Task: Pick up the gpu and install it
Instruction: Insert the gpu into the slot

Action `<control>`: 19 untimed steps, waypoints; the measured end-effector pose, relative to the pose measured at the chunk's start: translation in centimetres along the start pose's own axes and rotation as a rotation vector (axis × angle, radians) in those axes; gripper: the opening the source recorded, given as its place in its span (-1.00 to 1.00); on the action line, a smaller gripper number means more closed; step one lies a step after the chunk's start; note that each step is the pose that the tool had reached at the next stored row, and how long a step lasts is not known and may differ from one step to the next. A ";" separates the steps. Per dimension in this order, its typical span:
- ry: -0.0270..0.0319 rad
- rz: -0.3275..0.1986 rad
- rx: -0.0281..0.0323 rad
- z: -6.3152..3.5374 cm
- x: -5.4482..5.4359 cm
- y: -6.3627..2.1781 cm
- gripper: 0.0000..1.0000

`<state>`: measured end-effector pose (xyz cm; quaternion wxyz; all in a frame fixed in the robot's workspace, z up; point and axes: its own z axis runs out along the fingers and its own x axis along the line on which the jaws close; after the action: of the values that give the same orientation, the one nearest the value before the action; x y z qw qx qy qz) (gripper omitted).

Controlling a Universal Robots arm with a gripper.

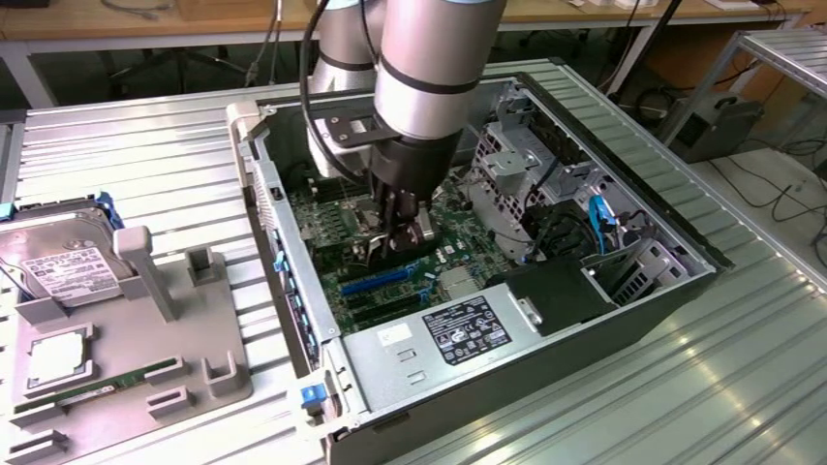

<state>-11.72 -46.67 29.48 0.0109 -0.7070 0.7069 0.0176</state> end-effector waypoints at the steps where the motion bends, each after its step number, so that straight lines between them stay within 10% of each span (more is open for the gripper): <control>1: -0.0003 0.000 0.0001 1.01 0.0 0.02 -0.47; 9: -0.0003 0.000 0.0142 2.10 0.1 0.03 -0.47; 19: -0.0039 -0.001 0.0167 2.85 0.1 0.49 -0.47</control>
<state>-12.24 -46.67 26.63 0.0182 -0.7072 0.7067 0.0131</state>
